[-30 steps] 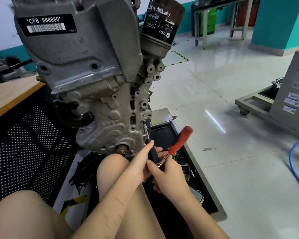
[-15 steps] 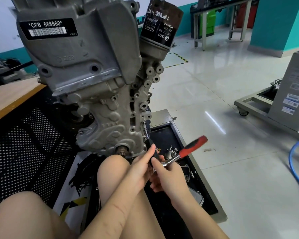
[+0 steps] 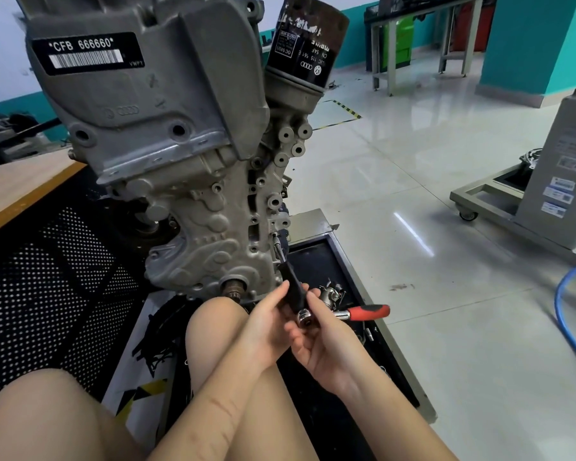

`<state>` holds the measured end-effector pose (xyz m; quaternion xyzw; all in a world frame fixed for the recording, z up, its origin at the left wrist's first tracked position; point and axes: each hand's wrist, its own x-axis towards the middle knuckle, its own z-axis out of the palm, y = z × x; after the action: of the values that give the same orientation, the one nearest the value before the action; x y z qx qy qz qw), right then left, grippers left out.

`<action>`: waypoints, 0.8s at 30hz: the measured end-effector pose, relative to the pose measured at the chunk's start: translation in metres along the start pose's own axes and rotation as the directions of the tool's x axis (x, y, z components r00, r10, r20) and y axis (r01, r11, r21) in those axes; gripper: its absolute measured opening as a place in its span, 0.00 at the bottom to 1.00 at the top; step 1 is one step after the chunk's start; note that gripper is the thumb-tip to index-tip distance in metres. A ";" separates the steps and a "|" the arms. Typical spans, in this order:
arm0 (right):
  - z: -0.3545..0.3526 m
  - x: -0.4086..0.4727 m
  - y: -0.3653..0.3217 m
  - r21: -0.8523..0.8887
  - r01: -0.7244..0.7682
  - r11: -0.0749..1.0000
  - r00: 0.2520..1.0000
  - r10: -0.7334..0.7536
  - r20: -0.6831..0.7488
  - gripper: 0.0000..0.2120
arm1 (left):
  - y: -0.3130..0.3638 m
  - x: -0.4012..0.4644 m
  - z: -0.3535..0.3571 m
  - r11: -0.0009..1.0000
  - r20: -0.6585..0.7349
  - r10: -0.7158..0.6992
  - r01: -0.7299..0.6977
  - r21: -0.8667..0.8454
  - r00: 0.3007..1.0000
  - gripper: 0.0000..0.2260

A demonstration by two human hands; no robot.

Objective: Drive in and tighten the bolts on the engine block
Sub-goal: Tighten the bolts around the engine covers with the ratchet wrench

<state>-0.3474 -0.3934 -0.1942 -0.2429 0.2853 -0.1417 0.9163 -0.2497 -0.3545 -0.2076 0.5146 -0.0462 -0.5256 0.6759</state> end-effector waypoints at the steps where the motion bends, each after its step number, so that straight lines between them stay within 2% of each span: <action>1: -0.001 0.000 0.000 0.013 -0.002 1.000 1.000 0.002 -0.011 0.15 | -0.001 0.000 0.000 1.000 -0.009 -0.002 0.002 0.014 1.000 0.12; 3: -0.003 0.001 0.001 -0.061 0.050 0.997 0.998 -0.052 -0.032 0.14 | -0.002 0.002 0.000 0.997 -0.034 0.002 0.000 0.073 0.999 0.14; 6: -0.006 0.002 0.001 -0.337 0.212 0.918 0.970 -0.239 -0.041 0.13 | -0.005 0.005 -0.001 0.988 -0.072 0.056 -0.044 0.148 0.996 0.19; 8: -0.009 0.004 0.000 -0.576 0.314 0.755 0.918 -0.396 -0.017 0.12 | -0.007 0.006 -0.003 0.983 -0.095 0.124 -0.110 0.145 0.988 0.15; 10: -0.011 0.005 0.001 -0.786 0.345 0.513 0.863 -0.503 0.051 0.12 | -0.007 0.009 -0.005 0.972 -0.132 0.181 -0.156 0.178 0.975 0.10; 11: -0.013 0.006 0.003 -0.844 0.339 0.416 0.846 -0.527 0.080 0.13 | -0.007 0.009 -0.005 0.968 -0.147 0.192 -0.162 0.192 0.970 0.10; 12: -0.014 0.007 0.004 -0.868 0.332 0.369 0.837 -0.540 0.090 0.14 | -0.008 0.009 -0.004 0.968 -0.155 0.193 -0.162 0.193 0.969 0.11; 13: -0.014 0.008 0.004 -0.864 0.334 0.377 0.838 -0.539 0.088 0.14 | -0.008 0.008 -0.002 0.969 -0.158 0.187 -0.155 0.192 0.970 0.10; 15: -0.011 0.007 0.002 -0.757 0.347 0.553 0.872 -0.487 0.045 0.13 | -0.006 0.005 0.001 0.974 -0.148 0.150 -0.120 0.193 0.977 0.13; 17: -0.007 0.004 0.000 -0.558 0.298 0.774 0.931 -0.364 -0.008 0.13 | -0.005 0.004 0.002 0.980 -0.125 0.097 -0.073 0.183 0.987 0.18; 19: -0.005 0.002 -0.002 -0.295 0.199 0.935 0.976 -0.215 -0.025 0.15 | -0.004 0.002 0.003 0.990 -0.081 0.056 -0.045 0.133 0.995 0.18; 20: -0.004 0.001 -0.003 -0.158 0.139 0.978 0.989 -0.144 -0.023 0.17 | -0.004 0.001 0.004 0.995 -0.073 0.041 -0.033 0.095 0.996 0.18; 22: -0.003 0.001 -0.005 0.061 0.027 0.998 0.999 -0.026 -0.022 0.19 | -0.002 -0.002 0.006 0.998 -0.071 0.030 -0.026 0.049 0.997 0.18; 24: -0.004 0.002 -0.006 0.142 -0.020 0.990 0.999 0.023 -0.022 0.19 | -0.002 -0.003 0.005 0.997 -0.066 0.027 -0.022 0.079 0.997 0.18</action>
<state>-0.3494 -0.4009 -0.1945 -0.1726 0.2880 -0.1547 0.9291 -0.2553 -0.3560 -0.2052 0.5574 -0.0503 -0.4975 0.6628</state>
